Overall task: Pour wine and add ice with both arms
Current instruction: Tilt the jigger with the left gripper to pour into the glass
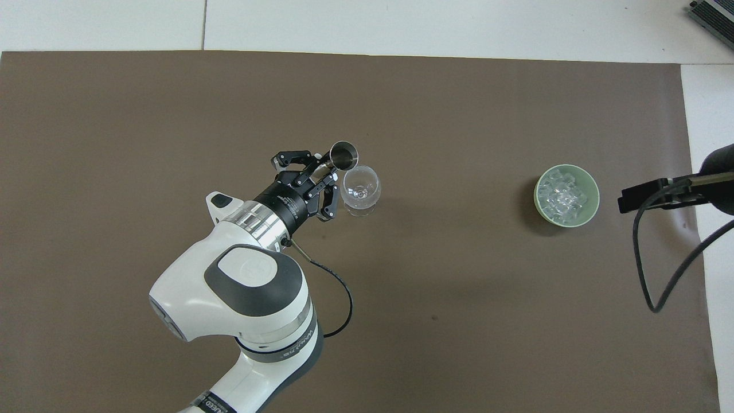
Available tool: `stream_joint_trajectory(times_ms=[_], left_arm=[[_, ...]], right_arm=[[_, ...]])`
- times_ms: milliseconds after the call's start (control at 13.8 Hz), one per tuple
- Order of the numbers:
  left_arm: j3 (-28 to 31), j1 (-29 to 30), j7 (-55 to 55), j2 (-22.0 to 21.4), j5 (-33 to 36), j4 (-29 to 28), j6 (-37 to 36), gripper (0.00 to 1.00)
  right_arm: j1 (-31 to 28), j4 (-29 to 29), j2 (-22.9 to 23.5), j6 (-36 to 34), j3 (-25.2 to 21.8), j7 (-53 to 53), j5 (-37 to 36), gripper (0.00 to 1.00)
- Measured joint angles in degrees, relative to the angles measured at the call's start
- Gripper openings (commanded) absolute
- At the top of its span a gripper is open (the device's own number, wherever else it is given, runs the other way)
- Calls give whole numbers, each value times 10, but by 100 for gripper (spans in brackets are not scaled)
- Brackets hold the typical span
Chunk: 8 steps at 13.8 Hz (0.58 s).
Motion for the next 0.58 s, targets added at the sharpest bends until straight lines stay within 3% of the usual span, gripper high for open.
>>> stream_joint_trajectory(times_ms=[580], left_arm=[[0, -5, 50, 4, 25, -3, 3, 0]], right_arm=[[0, 0, 0, 0, 0, 0, 0, 100]])
